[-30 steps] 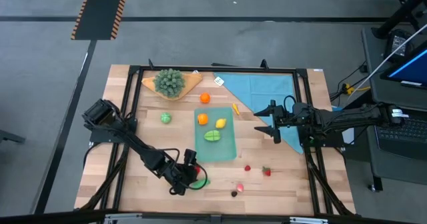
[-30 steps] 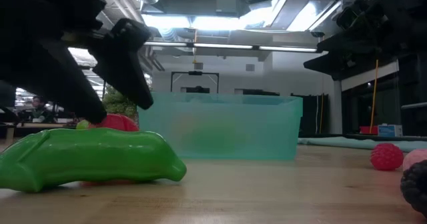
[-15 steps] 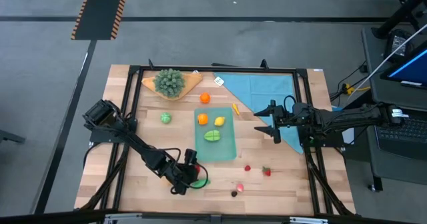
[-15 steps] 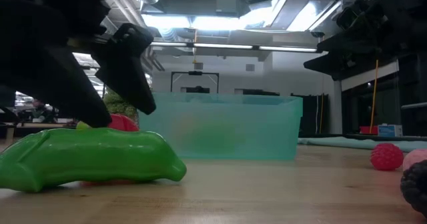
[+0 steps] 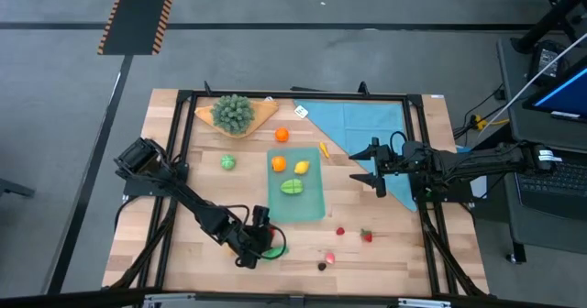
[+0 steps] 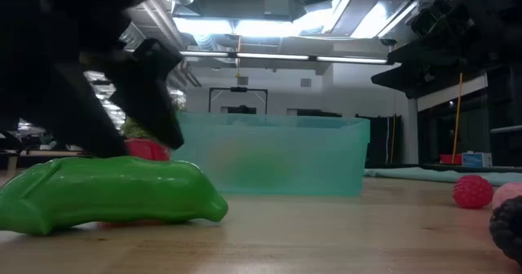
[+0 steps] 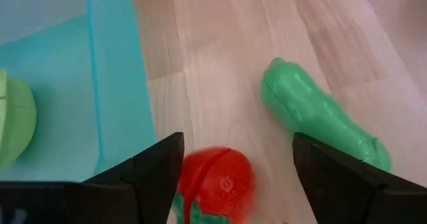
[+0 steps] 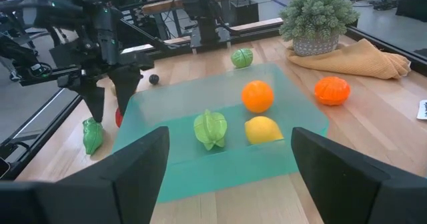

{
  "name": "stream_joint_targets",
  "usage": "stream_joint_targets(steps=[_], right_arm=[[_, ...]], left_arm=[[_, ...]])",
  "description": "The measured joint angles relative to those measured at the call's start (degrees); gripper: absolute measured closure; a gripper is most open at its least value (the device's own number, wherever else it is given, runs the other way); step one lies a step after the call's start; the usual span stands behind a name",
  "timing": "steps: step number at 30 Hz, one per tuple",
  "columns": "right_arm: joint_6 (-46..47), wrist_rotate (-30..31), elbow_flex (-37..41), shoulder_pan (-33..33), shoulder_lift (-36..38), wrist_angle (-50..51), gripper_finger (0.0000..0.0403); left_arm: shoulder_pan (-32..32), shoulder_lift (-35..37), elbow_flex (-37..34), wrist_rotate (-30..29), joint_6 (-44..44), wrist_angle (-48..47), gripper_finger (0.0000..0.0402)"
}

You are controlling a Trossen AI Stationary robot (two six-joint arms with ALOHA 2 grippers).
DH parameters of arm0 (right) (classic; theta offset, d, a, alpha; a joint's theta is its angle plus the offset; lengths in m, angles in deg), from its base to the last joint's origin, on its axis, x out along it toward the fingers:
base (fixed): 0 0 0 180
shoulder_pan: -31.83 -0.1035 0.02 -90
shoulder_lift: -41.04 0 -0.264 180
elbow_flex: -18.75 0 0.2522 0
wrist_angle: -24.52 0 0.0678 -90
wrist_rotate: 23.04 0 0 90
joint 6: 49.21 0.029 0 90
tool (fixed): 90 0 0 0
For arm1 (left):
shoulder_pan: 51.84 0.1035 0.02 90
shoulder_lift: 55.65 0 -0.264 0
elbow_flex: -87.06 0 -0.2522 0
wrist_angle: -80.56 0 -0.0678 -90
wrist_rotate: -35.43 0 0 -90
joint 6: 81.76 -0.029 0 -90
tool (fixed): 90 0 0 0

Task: Pick and placing Produce into tupperware
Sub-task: Put the large strawberry into the bin

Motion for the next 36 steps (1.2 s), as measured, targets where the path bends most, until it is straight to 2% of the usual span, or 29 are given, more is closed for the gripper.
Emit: stream_joint_targets(steps=[28, 36], right_arm=[[0.2, 0.0, 0.0, 0.0, 0.0, 0.0, 0.0086], [0.2, 0.0, 0.0, 0.0, 0.0, 0.0, 0.0086]], left_arm=[[0.0, -0.3, 0.0, 2.0, 3.2, -4.9, 0.0131], [0.0, -0.3, 0.0, 2.4, 8.7, -7.9, 0.0131]])
